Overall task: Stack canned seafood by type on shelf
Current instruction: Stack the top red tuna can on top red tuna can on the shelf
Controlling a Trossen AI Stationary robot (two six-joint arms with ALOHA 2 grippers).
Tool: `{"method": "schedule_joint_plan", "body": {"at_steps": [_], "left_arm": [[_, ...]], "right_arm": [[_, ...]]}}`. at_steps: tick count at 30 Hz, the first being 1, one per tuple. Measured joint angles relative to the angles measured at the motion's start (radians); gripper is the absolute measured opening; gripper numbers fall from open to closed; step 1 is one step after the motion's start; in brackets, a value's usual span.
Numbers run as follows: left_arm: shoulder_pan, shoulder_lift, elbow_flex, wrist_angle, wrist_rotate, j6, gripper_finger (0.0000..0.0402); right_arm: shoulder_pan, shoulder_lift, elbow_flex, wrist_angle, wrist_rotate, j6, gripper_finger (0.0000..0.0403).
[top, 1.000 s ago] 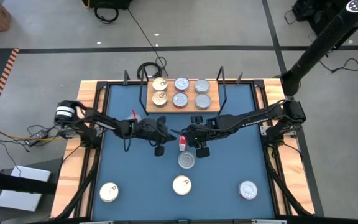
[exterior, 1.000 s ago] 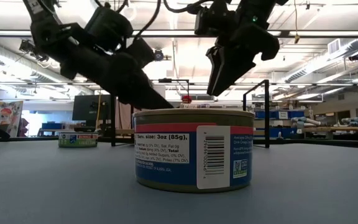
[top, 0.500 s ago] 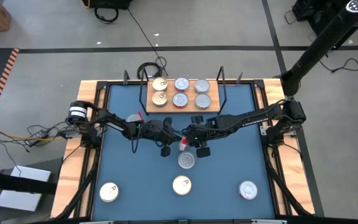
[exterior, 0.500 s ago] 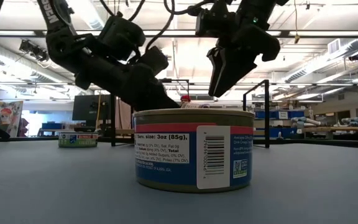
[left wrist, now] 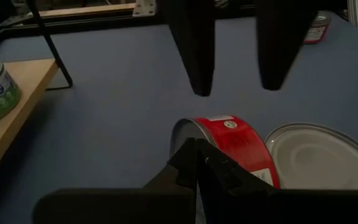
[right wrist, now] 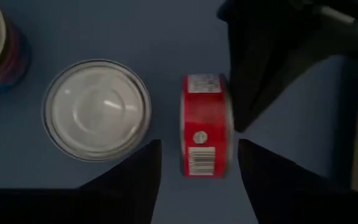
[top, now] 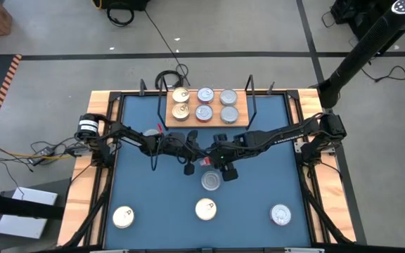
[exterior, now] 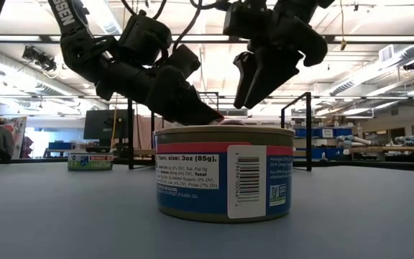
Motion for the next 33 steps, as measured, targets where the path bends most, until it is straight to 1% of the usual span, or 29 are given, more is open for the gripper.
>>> {"method": "schedule_joint_plan", "body": {"at_steps": [3, 8, 13, 15, 21, 27, 30, 33], "left_arm": [[0.000, 0.000, 0.000, -0.002, 0.000, -0.001, 0.0011], [0.000, 0.000, 0.000, -0.002, -0.002, -0.006, 0.0011], [0.000, 0.000, 0.000, -0.002, -0.002, -0.009, 0.0011], [0.000, 0.000, 0.000, -0.002, -0.002, -0.018, 0.0011], [0.000, -0.001, 0.000, -0.003, -0.003, -0.026, 0.0011], [0.000, -0.001, 0.000, -0.003, -0.011, -0.028, 0.0011], [0.000, -0.001, 0.000, -0.003, -0.023, -0.028, 0.0011], [0.000, -0.001, 0.000, -0.003, -0.026, -0.028, 0.0011]], "right_arm": [[-0.001, 0.000, -0.022, 0.046, -0.021, 0.003, 0.0238], [-0.003, 0.001, -0.073, 0.125, -0.005, 0.050, 0.0268], [-0.004, 0.001, -0.109, 0.172, 0.052, 0.053, 0.0281], [-0.009, 0.001, -0.128, 0.198, 0.051, 0.050, 0.0281], [-0.022, 0.001, -0.162, 0.250, 0.041, 0.055, 0.0269], [-0.029, 0.001, -0.162, 0.260, -0.007, 0.050, 0.0232], [-0.037, 0.001, -0.162, 0.266, -0.014, 0.064, 0.0215], [-0.044, 0.001, -0.162, 0.269, -0.014, 0.075, 0.0207]]}}
